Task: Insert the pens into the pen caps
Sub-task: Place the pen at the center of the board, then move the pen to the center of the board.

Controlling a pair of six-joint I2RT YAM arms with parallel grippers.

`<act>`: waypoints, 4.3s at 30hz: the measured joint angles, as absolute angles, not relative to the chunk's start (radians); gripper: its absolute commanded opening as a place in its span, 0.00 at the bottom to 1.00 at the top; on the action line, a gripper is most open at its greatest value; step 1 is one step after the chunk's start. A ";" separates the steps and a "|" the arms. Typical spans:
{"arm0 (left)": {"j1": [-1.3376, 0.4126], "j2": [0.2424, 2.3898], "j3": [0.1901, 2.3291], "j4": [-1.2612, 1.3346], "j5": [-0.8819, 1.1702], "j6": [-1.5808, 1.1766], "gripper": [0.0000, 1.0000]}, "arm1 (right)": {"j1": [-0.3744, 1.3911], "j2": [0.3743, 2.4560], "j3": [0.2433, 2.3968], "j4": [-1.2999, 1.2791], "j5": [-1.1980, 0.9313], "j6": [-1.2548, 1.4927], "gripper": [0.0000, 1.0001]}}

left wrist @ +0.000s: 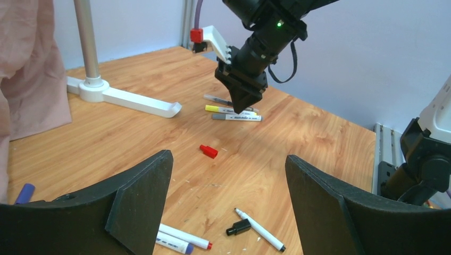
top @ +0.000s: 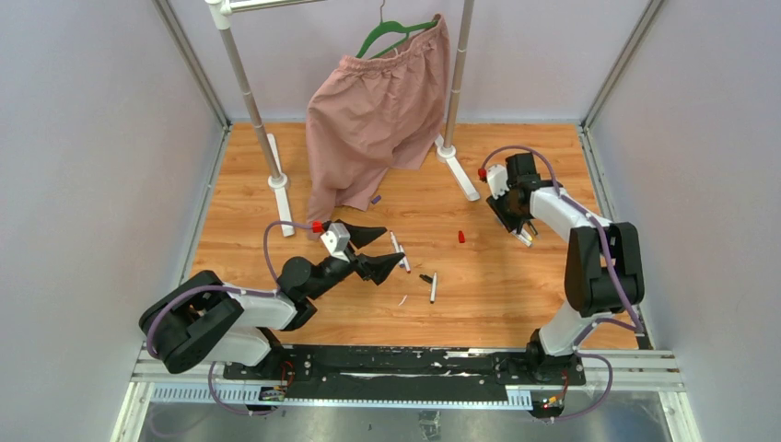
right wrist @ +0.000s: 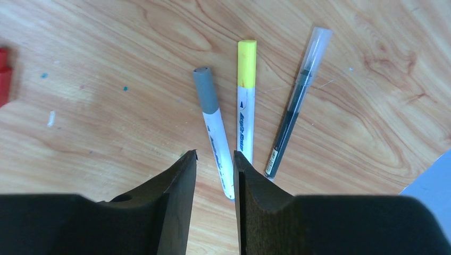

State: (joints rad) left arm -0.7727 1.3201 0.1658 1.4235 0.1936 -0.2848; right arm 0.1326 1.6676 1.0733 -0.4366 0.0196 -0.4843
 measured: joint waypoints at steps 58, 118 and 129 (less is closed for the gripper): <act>-0.940 1.118 0.308 0.743 0.007 -0.561 1.00 | 0.110 1.140 0.952 -0.388 -0.964 -0.425 0.42; -1.254 1.790 0.954 -0.037 -0.396 -0.548 0.10 | 0.110 1.134 0.952 -0.385 -0.912 -0.415 0.42; -1.255 1.592 0.786 -0.168 -0.362 -0.482 0.08 | 0.110 1.127 0.952 -0.385 -0.912 -0.416 0.42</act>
State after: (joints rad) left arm -1.2552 1.5921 0.7860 -0.1680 -0.3618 -0.4820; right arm 0.1097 1.1275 0.9516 -0.3847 -0.9115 -0.4160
